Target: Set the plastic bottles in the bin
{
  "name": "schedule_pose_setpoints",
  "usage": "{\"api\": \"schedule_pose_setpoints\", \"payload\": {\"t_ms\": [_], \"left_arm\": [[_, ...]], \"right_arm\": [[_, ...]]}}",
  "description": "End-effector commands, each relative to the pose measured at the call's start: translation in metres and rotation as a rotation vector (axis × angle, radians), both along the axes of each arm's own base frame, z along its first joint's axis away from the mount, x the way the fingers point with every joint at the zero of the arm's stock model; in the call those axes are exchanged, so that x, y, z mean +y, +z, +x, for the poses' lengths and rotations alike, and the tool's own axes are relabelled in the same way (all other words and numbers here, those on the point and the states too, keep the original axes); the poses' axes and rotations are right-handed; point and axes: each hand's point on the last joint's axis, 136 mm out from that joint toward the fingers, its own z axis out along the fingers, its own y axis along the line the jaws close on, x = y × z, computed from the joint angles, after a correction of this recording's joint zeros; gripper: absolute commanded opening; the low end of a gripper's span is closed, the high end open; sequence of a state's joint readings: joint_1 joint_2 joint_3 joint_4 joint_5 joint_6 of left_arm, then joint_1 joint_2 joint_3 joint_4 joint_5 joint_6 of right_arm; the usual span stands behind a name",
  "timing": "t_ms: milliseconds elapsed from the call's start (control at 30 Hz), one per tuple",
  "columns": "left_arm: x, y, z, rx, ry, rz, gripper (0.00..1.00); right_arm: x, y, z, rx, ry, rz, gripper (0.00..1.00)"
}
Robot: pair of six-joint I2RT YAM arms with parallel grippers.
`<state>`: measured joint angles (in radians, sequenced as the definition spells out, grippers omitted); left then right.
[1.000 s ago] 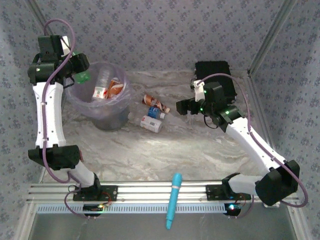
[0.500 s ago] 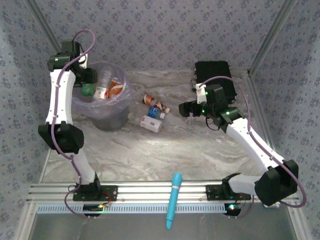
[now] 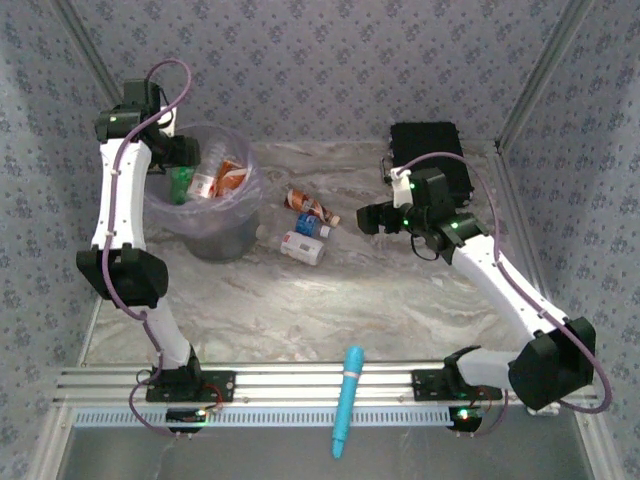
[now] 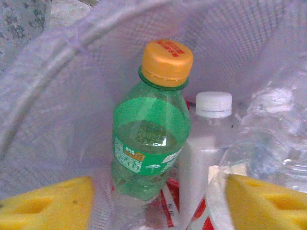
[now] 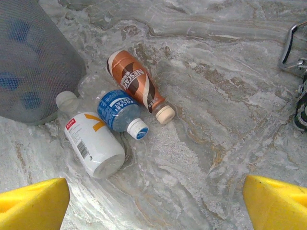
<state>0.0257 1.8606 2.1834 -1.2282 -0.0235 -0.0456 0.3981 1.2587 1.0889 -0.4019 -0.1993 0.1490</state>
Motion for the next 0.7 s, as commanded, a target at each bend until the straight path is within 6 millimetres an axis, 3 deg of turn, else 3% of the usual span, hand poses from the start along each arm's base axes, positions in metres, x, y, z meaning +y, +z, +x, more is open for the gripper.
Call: {"api": "schedule_pose_setpoints", "payload": {"t_ms": [0, 133, 433, 533, 667], "left_arm": [[-0.004, 0.017, -0.001, -0.050, 0.006, -0.028, 0.58], [-0.006, 0.002, 0.004, -0.032, 0.022, -0.057, 0.40], [-0.014, -0.031, 0.010, -0.005, 0.041, -0.127, 0.31], [-0.014, -0.024, 0.008, -0.024, 0.038, -0.126, 0.31], [-0.013, 0.005, 0.002, -0.094, 0.032, -0.118, 0.33]], "right_arm": [[0.004, -0.008, -0.003, 0.035, 0.019, -0.007, 0.94], [0.002, -0.007, -0.004, 0.025, 0.017, -0.016, 0.94], [-0.003, -0.008, -0.003, 0.027, 0.001, -0.033, 0.95], [-0.007, -0.010, 0.002, 0.017, -0.014, -0.061, 0.96], [-0.005, -0.035, 0.014, 0.079, 0.001, -0.121, 0.98]]}}
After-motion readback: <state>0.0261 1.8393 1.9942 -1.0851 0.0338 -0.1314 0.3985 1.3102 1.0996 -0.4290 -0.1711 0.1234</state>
